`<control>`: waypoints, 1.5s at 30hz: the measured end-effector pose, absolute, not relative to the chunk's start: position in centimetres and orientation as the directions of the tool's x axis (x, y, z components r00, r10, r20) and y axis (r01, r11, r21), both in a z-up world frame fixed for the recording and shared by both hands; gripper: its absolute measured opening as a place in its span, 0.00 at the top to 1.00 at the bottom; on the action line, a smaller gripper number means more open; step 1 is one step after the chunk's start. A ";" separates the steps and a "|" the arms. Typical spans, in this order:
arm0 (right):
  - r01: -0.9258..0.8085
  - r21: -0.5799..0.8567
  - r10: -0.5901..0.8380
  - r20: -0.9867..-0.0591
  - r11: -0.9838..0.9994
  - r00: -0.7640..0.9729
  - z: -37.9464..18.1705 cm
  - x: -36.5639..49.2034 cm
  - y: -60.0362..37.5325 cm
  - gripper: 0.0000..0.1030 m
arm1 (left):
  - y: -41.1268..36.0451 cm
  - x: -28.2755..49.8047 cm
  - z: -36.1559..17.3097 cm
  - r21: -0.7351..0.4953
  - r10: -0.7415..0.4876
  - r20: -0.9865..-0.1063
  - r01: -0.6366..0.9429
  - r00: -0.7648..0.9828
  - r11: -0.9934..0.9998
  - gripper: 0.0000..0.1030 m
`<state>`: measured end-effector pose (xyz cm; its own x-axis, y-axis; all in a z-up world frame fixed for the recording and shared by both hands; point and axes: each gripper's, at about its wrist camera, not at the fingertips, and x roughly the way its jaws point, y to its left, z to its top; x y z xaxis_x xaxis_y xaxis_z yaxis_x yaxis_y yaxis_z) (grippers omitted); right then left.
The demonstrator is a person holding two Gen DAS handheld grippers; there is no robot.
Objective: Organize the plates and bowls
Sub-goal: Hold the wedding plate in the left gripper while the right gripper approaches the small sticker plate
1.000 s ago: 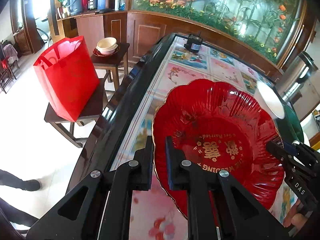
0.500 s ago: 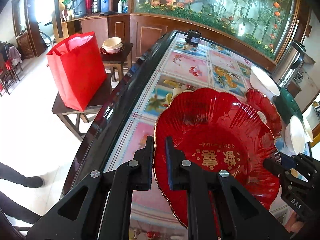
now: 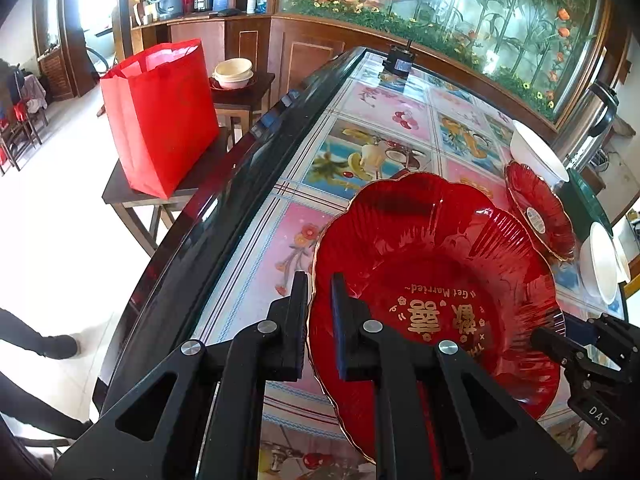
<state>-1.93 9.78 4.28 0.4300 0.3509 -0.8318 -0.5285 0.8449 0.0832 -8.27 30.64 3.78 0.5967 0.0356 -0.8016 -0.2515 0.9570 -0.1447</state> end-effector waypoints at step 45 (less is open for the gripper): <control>-0.431 0.214 0.410 -0.801 0.877 0.436 5.7 -1.6 4.0 0.26 | 25.2 -7.3 9.3 -0.123 0.022 -0.732 -0.164 0.681 0.979 0.32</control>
